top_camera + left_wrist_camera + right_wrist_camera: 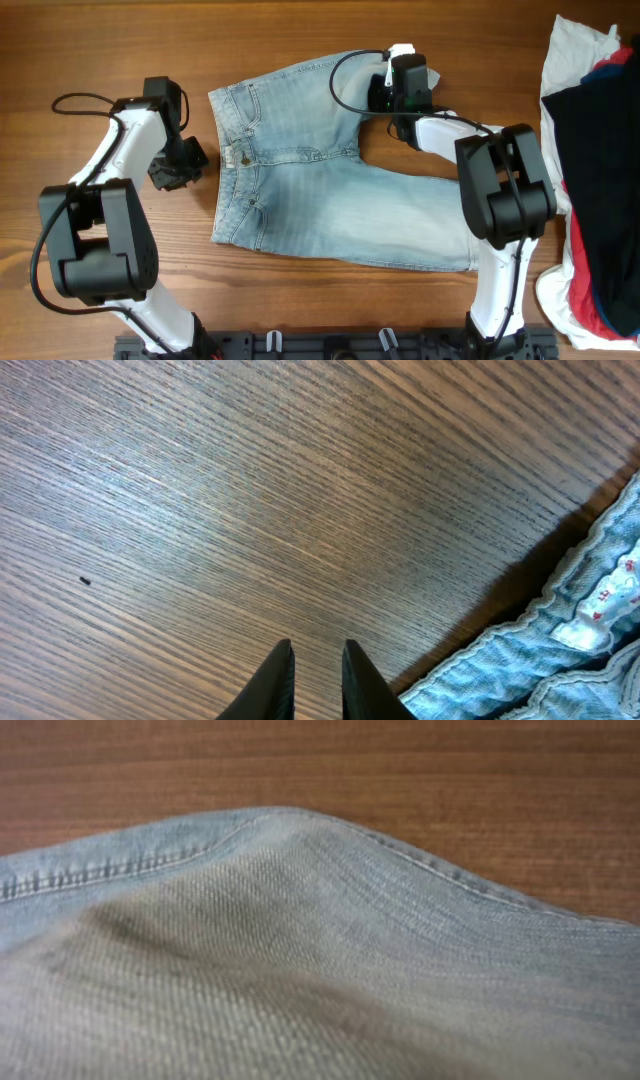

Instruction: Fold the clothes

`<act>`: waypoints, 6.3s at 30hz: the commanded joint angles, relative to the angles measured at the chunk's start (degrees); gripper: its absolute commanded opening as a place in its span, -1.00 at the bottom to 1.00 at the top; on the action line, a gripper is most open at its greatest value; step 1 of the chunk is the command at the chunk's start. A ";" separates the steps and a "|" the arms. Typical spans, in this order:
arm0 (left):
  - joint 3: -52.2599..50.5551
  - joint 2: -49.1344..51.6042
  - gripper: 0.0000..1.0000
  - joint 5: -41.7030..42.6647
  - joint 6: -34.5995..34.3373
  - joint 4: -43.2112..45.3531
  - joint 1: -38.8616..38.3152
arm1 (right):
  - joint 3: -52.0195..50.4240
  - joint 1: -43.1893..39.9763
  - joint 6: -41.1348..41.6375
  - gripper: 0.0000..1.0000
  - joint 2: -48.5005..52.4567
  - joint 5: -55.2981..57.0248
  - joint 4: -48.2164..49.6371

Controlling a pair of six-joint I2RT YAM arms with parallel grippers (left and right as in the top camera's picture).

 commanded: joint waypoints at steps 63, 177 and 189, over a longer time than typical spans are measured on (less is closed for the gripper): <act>0.48 0.52 -0.66 0.15 0.72 -0.26 -0.04 | 7.13 -5.97 -45.81 -0.70 -19.69 28.55 -22.91; 4.59 11.91 -0.88 5.46 6.71 12.44 -11.04 | 16.35 10.23 -8.15 0.34 -14.60 16.50 -48.00; 4.59 11.91 -0.88 5.49 6.69 12.39 -11.04 | 16.33 6.16 -15.58 0.28 -5.64 -9.27 -34.10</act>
